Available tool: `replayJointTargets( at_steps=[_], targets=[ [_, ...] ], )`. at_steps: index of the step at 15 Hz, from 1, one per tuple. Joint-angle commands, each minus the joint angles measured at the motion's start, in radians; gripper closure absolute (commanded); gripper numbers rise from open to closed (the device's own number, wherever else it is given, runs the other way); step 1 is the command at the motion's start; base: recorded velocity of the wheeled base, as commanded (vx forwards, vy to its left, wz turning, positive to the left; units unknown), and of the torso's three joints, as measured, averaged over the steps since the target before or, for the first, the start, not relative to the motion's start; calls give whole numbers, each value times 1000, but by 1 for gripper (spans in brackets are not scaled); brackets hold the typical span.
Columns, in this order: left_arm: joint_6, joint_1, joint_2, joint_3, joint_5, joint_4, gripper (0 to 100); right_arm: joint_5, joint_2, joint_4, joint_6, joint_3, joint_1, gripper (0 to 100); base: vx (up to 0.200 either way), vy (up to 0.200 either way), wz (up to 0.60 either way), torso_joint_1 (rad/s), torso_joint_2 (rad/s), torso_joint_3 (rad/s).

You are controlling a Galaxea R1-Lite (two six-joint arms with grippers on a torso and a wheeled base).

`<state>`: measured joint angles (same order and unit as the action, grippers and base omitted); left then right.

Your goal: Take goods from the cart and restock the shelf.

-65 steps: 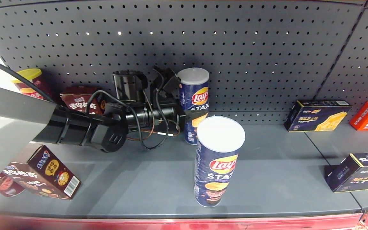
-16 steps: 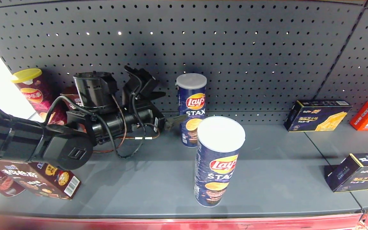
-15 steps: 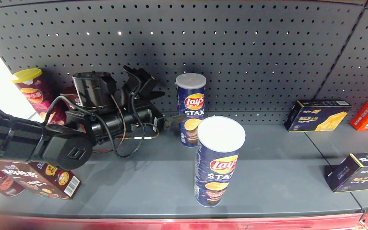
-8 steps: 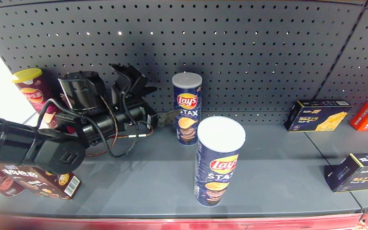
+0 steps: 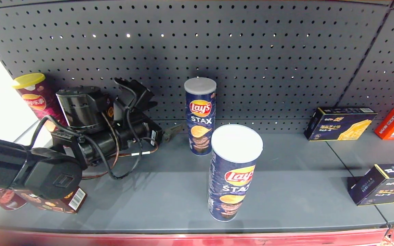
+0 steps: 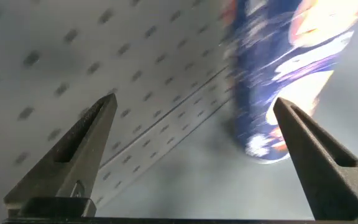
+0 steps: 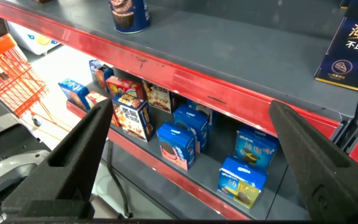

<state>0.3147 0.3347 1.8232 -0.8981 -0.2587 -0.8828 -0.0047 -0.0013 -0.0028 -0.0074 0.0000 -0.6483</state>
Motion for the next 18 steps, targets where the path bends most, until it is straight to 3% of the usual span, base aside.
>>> replayJointTargets(
  at_steps=[1,5,18],
  targets=[
    [0,0,-2,1,47,7,0,0,1,0,0,0,-1,0,0,0,0,0,0,0],
    [3,6,13,-10,81,39,0,0,1,0,0,0,-1,0,0,0,0,0,0,0],
    [-5,53,97,-68,87,64,0,0,1,0,0,0,-1,0,0,0,0,0,0,0]
  ],
)
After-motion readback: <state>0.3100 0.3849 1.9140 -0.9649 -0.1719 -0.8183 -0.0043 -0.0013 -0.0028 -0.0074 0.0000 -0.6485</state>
